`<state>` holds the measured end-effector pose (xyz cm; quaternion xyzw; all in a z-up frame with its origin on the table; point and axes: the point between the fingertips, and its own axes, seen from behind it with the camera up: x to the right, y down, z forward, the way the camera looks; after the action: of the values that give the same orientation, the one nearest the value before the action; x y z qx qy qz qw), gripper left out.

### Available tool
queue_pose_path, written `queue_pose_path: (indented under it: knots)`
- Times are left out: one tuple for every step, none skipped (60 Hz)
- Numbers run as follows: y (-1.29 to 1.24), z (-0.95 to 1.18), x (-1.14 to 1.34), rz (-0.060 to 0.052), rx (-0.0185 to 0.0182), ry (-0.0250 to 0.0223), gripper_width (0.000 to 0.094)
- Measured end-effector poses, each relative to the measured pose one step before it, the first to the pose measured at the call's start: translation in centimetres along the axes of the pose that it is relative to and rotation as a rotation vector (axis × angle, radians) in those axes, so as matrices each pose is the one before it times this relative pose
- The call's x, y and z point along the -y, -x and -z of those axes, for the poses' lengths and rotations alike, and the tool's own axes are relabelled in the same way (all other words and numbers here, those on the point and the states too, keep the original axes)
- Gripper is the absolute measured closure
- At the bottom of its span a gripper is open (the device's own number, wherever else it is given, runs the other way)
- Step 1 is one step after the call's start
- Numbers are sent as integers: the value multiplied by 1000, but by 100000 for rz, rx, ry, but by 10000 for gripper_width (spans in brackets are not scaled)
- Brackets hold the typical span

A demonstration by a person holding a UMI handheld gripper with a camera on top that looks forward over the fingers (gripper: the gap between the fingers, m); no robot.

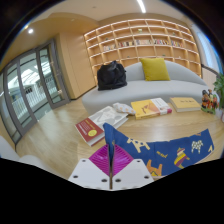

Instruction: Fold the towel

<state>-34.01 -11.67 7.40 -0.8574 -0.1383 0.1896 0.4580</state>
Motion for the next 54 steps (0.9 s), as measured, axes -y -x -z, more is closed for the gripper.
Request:
queue_pose_path:
  knots:
    - [120,587,864,-2101,1653,-1162,921]
    - [43,580,861,-2141,1474,-1150,920]
    - [-3,577,881,-2114,1469,-1131,919]
    - [-34,530,901,-2100,1435,-1203,918]
    - [-99,545,912,-1926,1255,-1313,917]
    - [-116,473,1078,-1442,819,-1402,917]
    - [-263,401,971,-1130,296,-1235,916]
    - [-501,435,829,-663,112,-1147,915]
    - [-593,421,818,-557,-10,-1164,915]
    - [-632,389,795,-554,-101,-1220,913]
    - [-737,350,797,-469,-190,-1115,911]
    - [-786,307,724,-241,-291,-915,909]
    - [-876,266,637,10,-356,-708,909]
    - [-977,241,589,69,-594,-652,909]
    - [-1107,244,572,83,-953,-641,909]
    - [-1190,219,498,229,-1281,-520,909]
    - [-1448,287,386,455,-1292,-303,909]
    - [-1221,15,299,763,-1593,-70,909]
    - [-1259,49,242,756,-1628,-80,909]
    - [-1373,15,137,638,-1800,-81,909]
    - [-1421,-33,69,507,-1955,94,909]
    - [-1617,38,-28,81,-1687,338,909]
    - [-1459,-101,-180,274,-2012,720,909]
    - [-1347,-77,-233,40,-1813,830,909]
    - [-1304,-125,-276,-80,-1545,880,909]
    - [-1236,-168,-311,-140,-1370,932,908]
    - [-1171,-170,-404,12,-1168,1098,907]
    - [-1049,-186,-420,74,-951,1105,907]
    - [-1065,-210,-384,106,-794,891,907]
    - [-1155,-347,-499,304,-890,607,900]
    - [-1173,-404,-383,302,-1060,905,887]
    - [-941,16,-552,290,-1181,1055,869]
    - [-962,-182,-525,507,-1198,1291,841]
    - [-838,-212,-488,524,-830,1206,809]
    - [-818,-189,-469,478,-857,1064,764]
    - [-744,-166,-470,451,-631,962,706]
    - [-692,-158,-459,467,-491,954,634]
    - [-731,-99,-369,380,-613,725,551]
    - [-779,-226,-188,374,-925,451,466]
    - [-717,-63,-197,324,-1239,149,383]
    - [-812,25,-196,430,-1207,-71,311]
    - [-949,3,-262,585,-1455,-193,256]
    - [-781,110,-142,628,-1648,-166,223]
    - [-745,174,-76,632,-1452,-276,200]
    - [-616,197,-5,519,-1145,-423,183]
    - [-668,212,26,406,-1310,-458,166]
    - [-600,291,27,428,-1176,-422,146]
    - [-393,337,171,319,-1015,-337,124]
    - [-392,365,59,356,-592,-399,105]
    - [-392,529,164,437,-362,10,87]
    - [-286,394,21,281,-413,-362,82]
    - [-308,309,25,532,-20,-298,83]
    - [-110,507,47,535,124,-232,87]
    - [-122,562,79,600,0,-234,85]
